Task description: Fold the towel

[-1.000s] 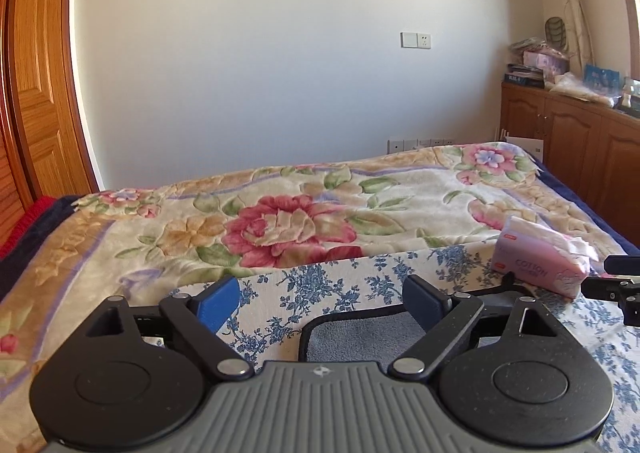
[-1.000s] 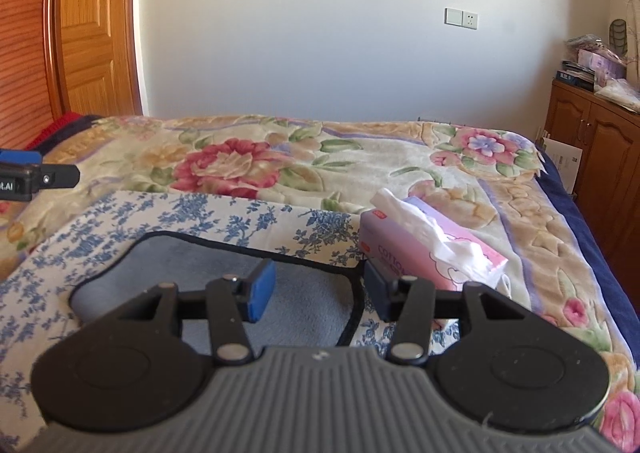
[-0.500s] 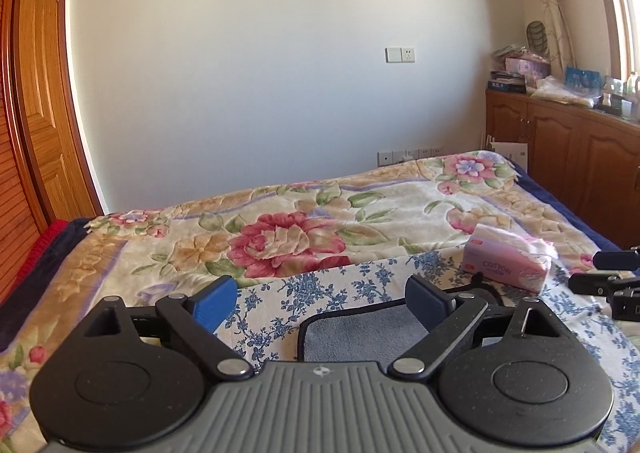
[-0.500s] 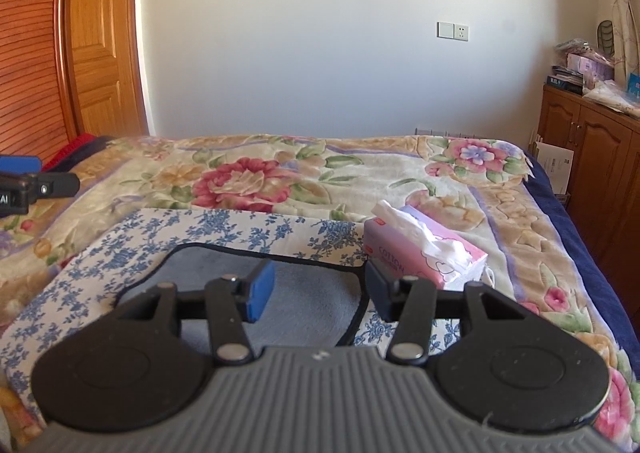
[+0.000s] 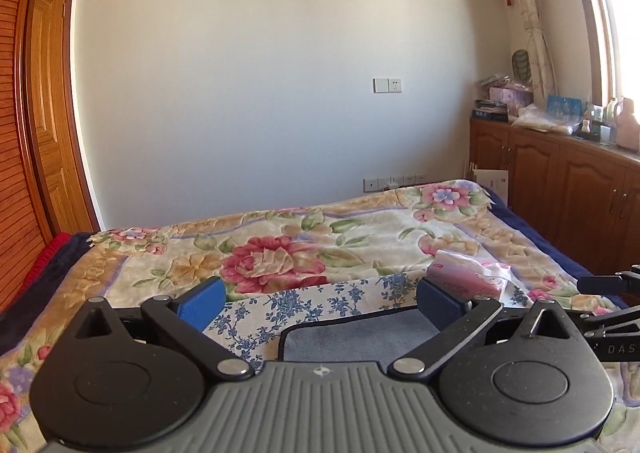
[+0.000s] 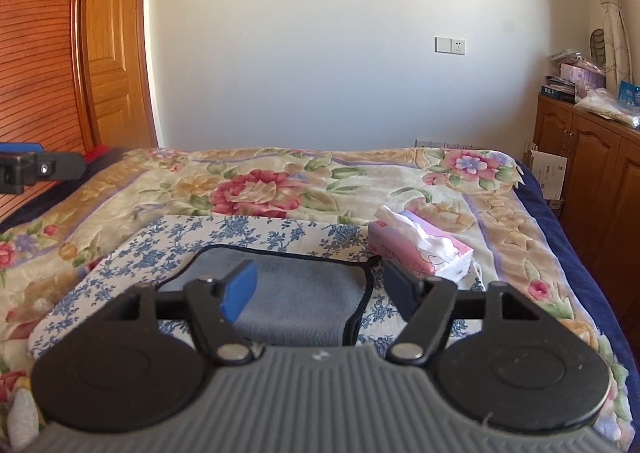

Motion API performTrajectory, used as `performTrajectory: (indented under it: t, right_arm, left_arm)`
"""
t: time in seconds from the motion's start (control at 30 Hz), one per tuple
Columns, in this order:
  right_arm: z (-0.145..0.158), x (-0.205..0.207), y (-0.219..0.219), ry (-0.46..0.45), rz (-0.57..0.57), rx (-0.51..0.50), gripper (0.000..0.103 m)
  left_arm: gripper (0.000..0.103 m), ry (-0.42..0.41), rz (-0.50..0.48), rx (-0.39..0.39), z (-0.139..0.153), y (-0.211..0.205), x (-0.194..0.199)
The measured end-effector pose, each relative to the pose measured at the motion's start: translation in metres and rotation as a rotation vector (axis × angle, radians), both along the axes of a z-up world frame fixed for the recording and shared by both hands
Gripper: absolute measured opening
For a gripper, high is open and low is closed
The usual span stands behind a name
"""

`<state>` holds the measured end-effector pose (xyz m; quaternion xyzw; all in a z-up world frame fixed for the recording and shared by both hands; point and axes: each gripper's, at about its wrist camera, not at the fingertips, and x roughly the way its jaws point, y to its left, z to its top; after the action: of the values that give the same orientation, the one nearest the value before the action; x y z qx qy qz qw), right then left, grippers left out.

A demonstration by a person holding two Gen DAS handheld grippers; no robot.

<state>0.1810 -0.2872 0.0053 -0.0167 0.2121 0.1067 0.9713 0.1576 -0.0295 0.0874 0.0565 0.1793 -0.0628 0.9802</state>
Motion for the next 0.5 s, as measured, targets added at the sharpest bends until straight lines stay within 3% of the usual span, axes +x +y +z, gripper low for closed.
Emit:
performTrajectory:
  t: [0.23, 0.37, 0.43, 0.5]
  right_arm:
    - [-0.001, -0.018, -0.001, -0.005, -0.015, 0.002, 0.090]
    - [-0.002, -0.028, -0.001, 0.002, -0.022, 0.006, 0.092]
    - [-0.003, -0.033, -0.001, -0.001, -0.024, 0.004, 0.101]
    - [-0.002, -0.040, 0.001, -0.010, -0.024, -0.002, 0.103]
  left_arm:
    - [0.103, -0.001, 0.020, 0.021, 0.001, -0.003, -0.023]
    - [0.103, 0.012, 0.036, 0.013, -0.003, 0.001, -0.032]
    - [0.103, 0.017, 0.047, 0.006, -0.005, 0.004, -0.038]
    - [0.103, 0.021, 0.053, 0.001, -0.006, 0.006, -0.043]
